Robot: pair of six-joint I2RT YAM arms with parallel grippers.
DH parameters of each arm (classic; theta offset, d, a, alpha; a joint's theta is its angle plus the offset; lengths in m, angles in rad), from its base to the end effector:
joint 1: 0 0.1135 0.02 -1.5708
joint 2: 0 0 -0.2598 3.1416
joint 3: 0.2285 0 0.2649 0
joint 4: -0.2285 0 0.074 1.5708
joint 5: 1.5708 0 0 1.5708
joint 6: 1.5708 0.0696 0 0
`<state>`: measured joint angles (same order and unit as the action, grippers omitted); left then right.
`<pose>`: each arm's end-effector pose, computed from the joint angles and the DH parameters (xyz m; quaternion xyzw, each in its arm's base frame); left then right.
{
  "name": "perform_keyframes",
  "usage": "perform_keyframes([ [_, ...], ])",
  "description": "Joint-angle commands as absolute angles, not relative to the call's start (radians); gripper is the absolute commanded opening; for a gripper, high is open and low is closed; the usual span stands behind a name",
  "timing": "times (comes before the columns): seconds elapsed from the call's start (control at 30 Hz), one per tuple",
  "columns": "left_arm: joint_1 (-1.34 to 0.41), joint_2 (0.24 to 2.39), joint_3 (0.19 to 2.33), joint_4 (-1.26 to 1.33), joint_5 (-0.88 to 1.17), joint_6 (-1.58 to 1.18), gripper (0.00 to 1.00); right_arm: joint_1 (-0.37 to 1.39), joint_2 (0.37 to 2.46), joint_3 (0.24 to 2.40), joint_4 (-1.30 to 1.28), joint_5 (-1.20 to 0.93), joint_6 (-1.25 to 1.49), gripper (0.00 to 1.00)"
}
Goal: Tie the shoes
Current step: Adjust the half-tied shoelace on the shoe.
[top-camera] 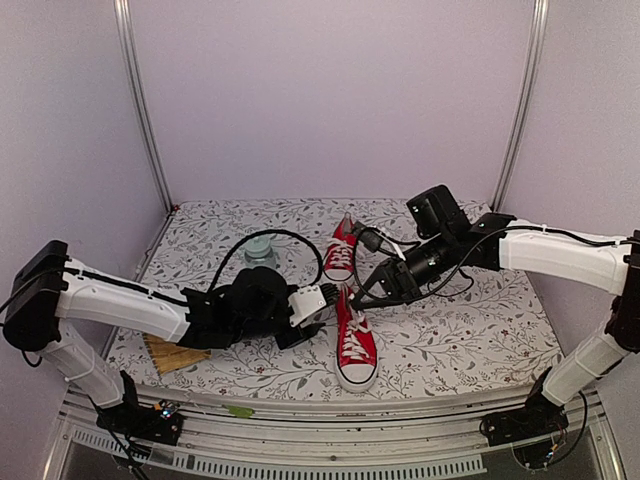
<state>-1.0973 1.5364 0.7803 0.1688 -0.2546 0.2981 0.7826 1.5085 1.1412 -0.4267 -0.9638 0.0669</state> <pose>0.1787 -0.3103 0.1615 0.5158 0.7086 -0.0791 0.4750 0.2050 0.2844 0.2551 -0.4516 0.7067 0.5291 0.1290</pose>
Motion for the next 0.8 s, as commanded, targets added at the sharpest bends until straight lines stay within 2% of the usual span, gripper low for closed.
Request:
perform_keyframes([
  [0.0, -1.109, 1.506, 0.754, 0.246, -0.187, 0.309, 0.56, 0.787, 1.48, 1.2, -0.369, -1.059, 0.064, 0.01],
  [0.1, -1.112, 1.496, 0.74, 0.313, -0.129, 0.318, 0.52, 0.785, 1.483, 1.25, -0.305, -1.05, 0.087, 0.01],
  [0.23, -1.12, 1.502, 0.747, 0.375, -0.099, 0.316, 0.47, 0.784, 1.502, 1.278, -0.238, -0.932, 0.139, 0.01],
  [0.33, -1.122, 1.505, 0.736, 0.471, -0.101, 0.296, 0.48, 0.775, 1.526, 1.278, -0.198, -0.855, 0.177, 0.01],
  [0.43, -1.121, 1.525, 0.737, 0.572, -0.091, 0.257, 0.55, 0.77, 1.546, 1.279, -0.171, -0.84, 0.211, 0.01],
  [0.6, -1.122, 1.592, 0.788, 0.612, -0.051, 0.229, 0.55, 0.771, 1.552, 1.265, -0.161, -0.836, 0.22, 0.01],
  [0.7, -1.122, 1.623, 0.814, 0.621, -0.04, 0.229, 0.51, 0.77, 1.548, 1.26, -0.157, -0.84, 0.222, 0.01],
  [0.77, -1.122, 1.633, 0.821, 0.637, -0.059, 0.224, 0.39, 0.767, 1.543, 1.256, -0.156, -0.84, 0.222, 0.01],
])
